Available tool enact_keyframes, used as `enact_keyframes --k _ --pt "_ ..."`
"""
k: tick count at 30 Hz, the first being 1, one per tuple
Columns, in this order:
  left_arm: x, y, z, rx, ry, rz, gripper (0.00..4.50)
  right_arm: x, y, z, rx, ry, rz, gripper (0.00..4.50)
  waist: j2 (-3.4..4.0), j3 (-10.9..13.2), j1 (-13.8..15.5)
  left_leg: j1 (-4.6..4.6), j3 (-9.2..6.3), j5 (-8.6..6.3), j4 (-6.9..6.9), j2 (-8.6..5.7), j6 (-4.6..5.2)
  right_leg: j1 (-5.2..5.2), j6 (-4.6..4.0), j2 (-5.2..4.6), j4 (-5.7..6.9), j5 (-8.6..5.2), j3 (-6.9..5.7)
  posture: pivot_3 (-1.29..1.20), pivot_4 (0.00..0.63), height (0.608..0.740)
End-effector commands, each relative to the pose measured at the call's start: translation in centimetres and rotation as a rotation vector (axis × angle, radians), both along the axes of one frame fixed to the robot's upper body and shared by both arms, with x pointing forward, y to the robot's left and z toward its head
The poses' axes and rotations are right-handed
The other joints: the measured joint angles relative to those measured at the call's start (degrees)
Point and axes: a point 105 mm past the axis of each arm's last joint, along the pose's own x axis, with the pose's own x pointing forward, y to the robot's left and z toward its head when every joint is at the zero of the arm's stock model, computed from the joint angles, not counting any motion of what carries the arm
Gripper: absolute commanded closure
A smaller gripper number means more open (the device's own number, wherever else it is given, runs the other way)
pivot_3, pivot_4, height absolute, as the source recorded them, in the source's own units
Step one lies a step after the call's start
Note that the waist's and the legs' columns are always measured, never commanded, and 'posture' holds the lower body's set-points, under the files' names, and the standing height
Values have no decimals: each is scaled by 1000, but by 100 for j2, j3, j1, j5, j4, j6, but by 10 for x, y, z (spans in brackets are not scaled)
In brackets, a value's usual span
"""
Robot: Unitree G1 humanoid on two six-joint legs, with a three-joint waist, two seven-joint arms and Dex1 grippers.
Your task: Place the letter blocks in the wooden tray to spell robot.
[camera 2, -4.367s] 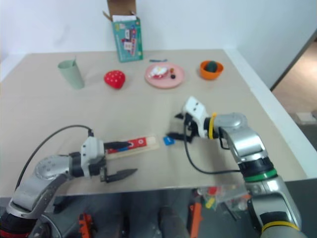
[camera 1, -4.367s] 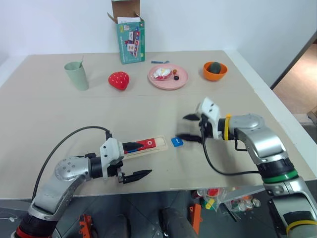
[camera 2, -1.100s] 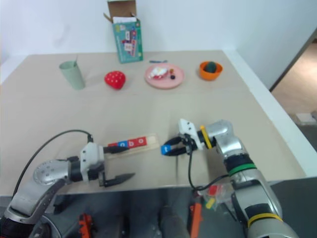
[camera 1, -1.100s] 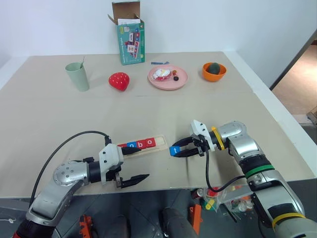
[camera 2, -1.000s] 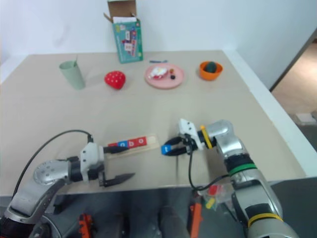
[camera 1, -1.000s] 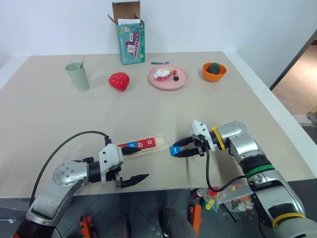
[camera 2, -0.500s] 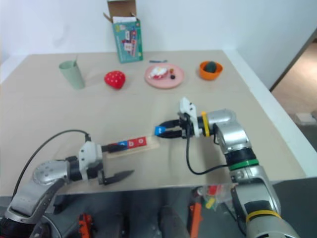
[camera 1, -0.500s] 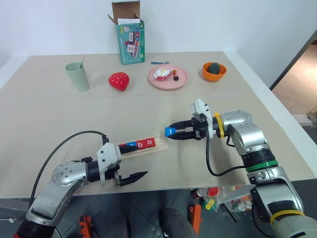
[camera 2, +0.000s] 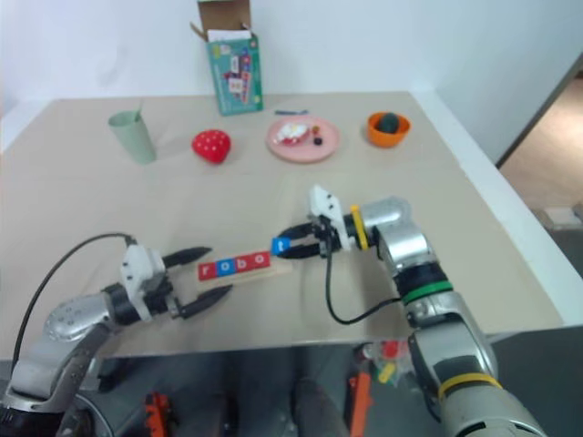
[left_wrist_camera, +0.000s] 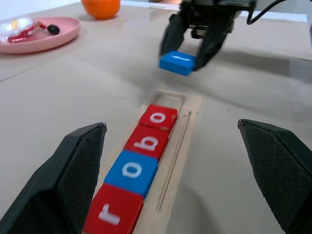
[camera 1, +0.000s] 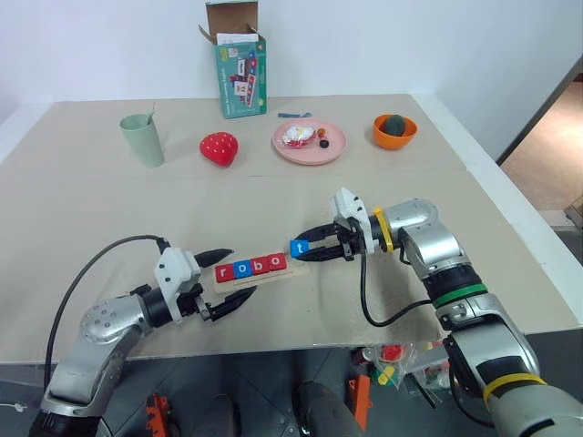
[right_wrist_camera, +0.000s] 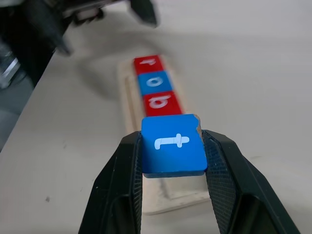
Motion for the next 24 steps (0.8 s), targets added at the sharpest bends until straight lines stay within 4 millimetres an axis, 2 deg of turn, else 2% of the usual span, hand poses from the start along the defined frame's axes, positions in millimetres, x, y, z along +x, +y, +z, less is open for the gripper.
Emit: enact_keyframes --k 1,9,24 --pt "-3 3 7 13 -37 5 0 4 3 2 -35 -50 44 3300 0 0 1 0 1 0 0 0 0 -1 0 0 0 0 1 0 150 740" --pt "-4 0 7 20 -41 0 0 17 7 2 -64 -57 30 3300 0 0 -3 3 1 1 2 2 -1 0 -5 4 2 7 1 0 150 740" --pt "-7 -2 5 38 -40 -10 0 21 10 -3 -98 -69 43 3300 0 0 -1 1 -1 1 1 2 -2 0 -7 1 1 5 -1 0 150 740"
